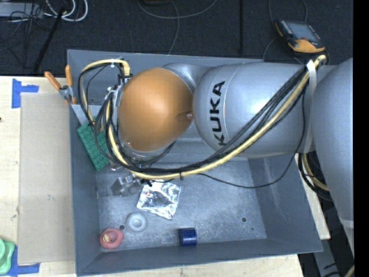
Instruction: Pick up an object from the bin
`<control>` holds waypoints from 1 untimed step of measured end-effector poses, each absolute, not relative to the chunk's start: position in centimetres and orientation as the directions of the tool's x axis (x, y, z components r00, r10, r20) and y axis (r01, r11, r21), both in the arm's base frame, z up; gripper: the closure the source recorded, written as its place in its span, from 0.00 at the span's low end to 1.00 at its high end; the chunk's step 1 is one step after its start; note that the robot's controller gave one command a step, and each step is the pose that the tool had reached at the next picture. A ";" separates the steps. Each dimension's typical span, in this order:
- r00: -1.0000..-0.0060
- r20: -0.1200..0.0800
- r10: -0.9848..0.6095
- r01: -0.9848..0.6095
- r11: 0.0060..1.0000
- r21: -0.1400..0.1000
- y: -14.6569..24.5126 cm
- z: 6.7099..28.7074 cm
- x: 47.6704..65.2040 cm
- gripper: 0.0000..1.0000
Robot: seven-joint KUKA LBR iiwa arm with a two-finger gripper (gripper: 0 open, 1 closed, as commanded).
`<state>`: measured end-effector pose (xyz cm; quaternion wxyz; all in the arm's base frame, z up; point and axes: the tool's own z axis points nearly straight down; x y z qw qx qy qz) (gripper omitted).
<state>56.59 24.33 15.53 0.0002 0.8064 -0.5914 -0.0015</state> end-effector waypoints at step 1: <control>0.208 0.002 -0.978 -0.978 -0.208 0.007 17.4 11.0 56.6 1.00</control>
Offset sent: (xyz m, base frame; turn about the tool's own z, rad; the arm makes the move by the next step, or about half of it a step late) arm 0.0005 -0.0663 -0.0419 0.0906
